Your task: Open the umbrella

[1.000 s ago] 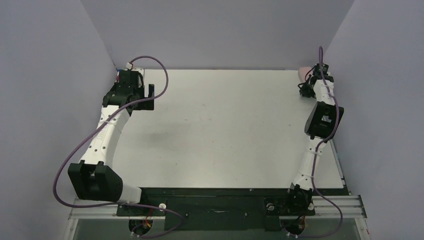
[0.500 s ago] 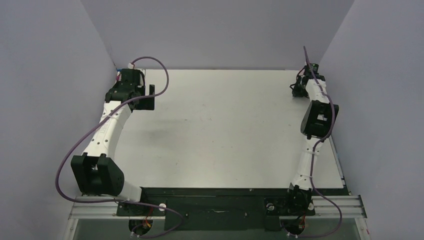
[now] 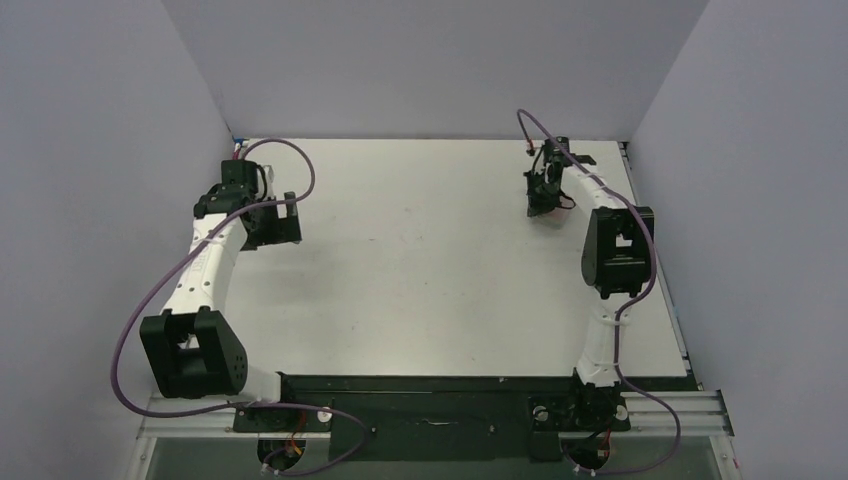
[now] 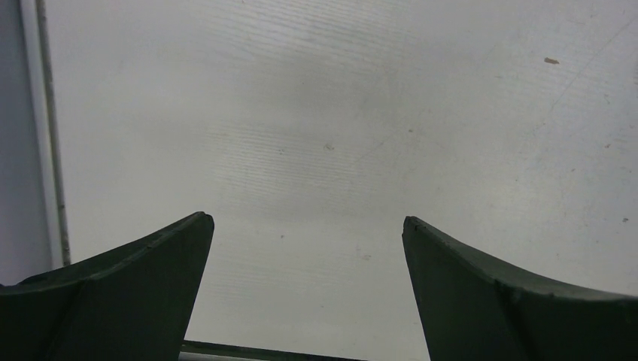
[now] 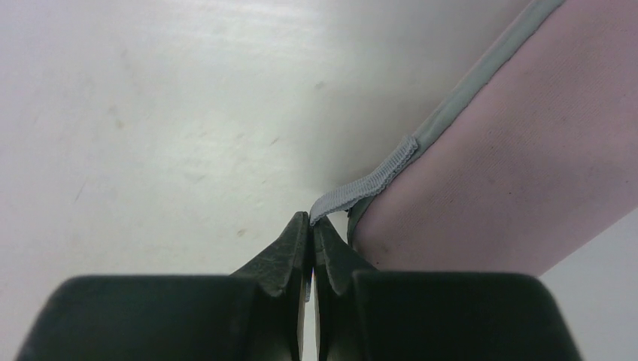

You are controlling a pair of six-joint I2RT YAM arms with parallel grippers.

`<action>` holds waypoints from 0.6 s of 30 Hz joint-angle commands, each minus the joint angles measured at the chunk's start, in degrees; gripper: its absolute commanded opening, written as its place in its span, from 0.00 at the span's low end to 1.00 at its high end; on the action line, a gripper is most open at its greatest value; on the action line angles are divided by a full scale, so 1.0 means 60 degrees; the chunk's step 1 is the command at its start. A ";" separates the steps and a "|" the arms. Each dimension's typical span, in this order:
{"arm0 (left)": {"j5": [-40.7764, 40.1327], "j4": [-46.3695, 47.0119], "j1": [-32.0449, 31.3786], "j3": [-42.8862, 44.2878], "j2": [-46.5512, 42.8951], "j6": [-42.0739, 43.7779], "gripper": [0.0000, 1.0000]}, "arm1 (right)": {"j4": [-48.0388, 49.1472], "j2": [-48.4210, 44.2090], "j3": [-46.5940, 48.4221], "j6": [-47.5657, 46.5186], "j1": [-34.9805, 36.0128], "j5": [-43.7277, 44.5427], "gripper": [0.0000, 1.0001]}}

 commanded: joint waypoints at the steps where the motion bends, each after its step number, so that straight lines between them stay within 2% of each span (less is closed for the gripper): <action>1: 0.1780 0.0324 0.0546 -0.0816 -0.0915 -0.0521 0.97 | -0.0093 -0.1286 -0.1233 -0.0248 0.0978 -0.0636 0.00; 5: 0.2325 0.0476 0.0930 -0.1490 -0.1373 -0.0739 0.97 | 0.0297 -0.1917 -0.2403 0.0283 0.2241 -0.1136 0.00; 10: 0.2656 0.0643 0.1112 -0.2236 -0.2021 -0.1150 0.97 | 0.1830 -0.2769 -0.4067 0.1602 0.3530 -0.1422 0.00; 14: 0.3008 0.0575 0.1258 -0.2772 -0.2580 -0.1498 0.97 | 0.3336 -0.3309 -0.5597 0.3507 0.4671 -0.1391 0.00; 18: 0.3386 0.0469 0.1411 -0.2986 -0.2752 -0.1840 0.97 | 0.4567 -0.3481 -0.6024 0.4853 0.5952 -0.1154 0.00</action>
